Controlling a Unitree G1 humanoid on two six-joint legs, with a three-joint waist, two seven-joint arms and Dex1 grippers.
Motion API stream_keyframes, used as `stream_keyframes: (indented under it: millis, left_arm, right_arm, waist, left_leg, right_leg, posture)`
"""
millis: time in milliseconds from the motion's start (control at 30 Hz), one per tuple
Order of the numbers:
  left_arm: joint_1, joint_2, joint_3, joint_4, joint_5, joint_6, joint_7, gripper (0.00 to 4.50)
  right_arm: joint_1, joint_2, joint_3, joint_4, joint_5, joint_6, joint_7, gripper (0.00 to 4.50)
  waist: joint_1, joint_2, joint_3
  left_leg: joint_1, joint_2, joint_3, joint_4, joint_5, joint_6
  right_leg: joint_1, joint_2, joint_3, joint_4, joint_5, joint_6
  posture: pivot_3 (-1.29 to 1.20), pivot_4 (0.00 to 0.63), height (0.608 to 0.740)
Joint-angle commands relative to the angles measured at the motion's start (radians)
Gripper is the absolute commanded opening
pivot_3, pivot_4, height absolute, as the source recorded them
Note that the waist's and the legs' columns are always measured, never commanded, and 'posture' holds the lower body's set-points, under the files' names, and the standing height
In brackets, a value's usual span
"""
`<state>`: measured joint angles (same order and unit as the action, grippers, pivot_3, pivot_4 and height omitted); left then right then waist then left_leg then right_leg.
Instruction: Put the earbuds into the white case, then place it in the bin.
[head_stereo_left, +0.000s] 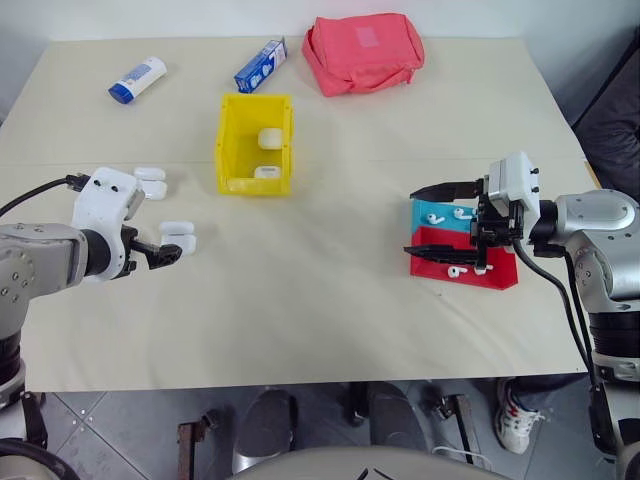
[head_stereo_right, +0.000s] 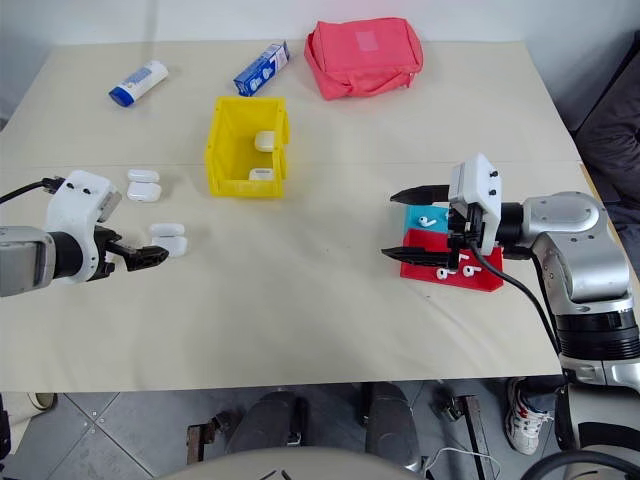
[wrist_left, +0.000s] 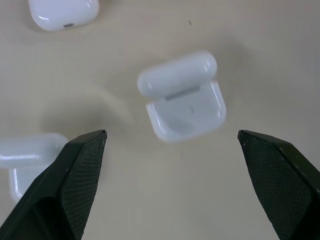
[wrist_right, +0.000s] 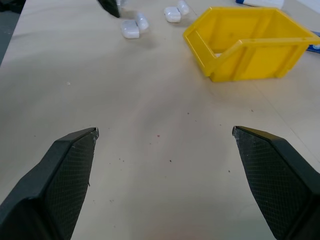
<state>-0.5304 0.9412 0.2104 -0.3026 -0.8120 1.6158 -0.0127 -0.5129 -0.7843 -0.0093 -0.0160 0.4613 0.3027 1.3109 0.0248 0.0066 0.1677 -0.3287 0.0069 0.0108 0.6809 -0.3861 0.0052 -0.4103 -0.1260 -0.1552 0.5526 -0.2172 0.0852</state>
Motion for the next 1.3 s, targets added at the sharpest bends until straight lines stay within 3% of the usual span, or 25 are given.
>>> stream_keyframes:
  millis: [33,267,567,1100,1300]
  left_arm:
    - [-0.064,-0.024,-0.017,0.094,-0.08,-0.001,0.116,4.47]
    - [-0.149,-0.028,-0.075,0.235,-0.281,-0.001,0.298,4.47]
    - [-0.203,0.065,-0.16,0.352,-0.528,-0.001,0.475,4.47]
    - [-0.225,0.007,-0.182,0.457,-0.641,-0.001,0.635,4.47]
    - [-0.237,-0.052,-0.176,0.508,-0.62,-0.001,0.672,4.47]
  right_arm:
    - [0.003,-0.004,-0.025,-0.036,0.014,-0.022,0.004,4.5]
    - [0.031,-0.008,-0.038,-0.06,0.016,-0.02,-0.017,4.5]
    - [0.07,-0.012,-0.052,-0.088,0.023,-0.018,-0.043,4.5]
    - [0.088,-0.011,-0.064,-0.101,0.029,-0.009,-0.067,4.5]
    - [0.088,-0.008,-0.067,-0.103,0.028,-0.006,-0.077,4.5]
  waist:
    - [0.0,-0.001,0.0]
    - [0.001,-0.002,0.0]
    - [0.0,-0.003,0.001]
    - [0.0,-0.004,0.001]
    - [0.002,-0.005,0.001]
  left_leg:
    - [0.0,0.0,0.0,0.0,0.001,0.0]
    - [0.0,-0.002,0.0,0.0,0.001,0.0]
    - [0.001,-0.004,-0.001,0.0,0.002,-0.001]
    - [0.002,-0.009,0.0,0.0,0.004,-0.002]
    - [0.004,-0.01,0.001,-0.001,0.004,-0.002]
  right_leg:
    - [0.0,0.0,0.0,0.0,0.0,0.0]
    - [0.0,-0.002,0.0,0.001,0.0,0.0]
    - [0.0,-0.003,0.001,0.002,0.0,0.0]
    - [0.001,-0.002,0.003,0.003,0.0,0.002]
    - [0.002,-0.002,0.006,0.003,-0.001,0.004]
  posture:
    - [0.0,0.15,0.74]
    - [0.0,0.15,0.74]
    - [0.0,0.15,0.74]
    - [0.0,0.15,0.74]
    - [0.0,0.15,0.74]
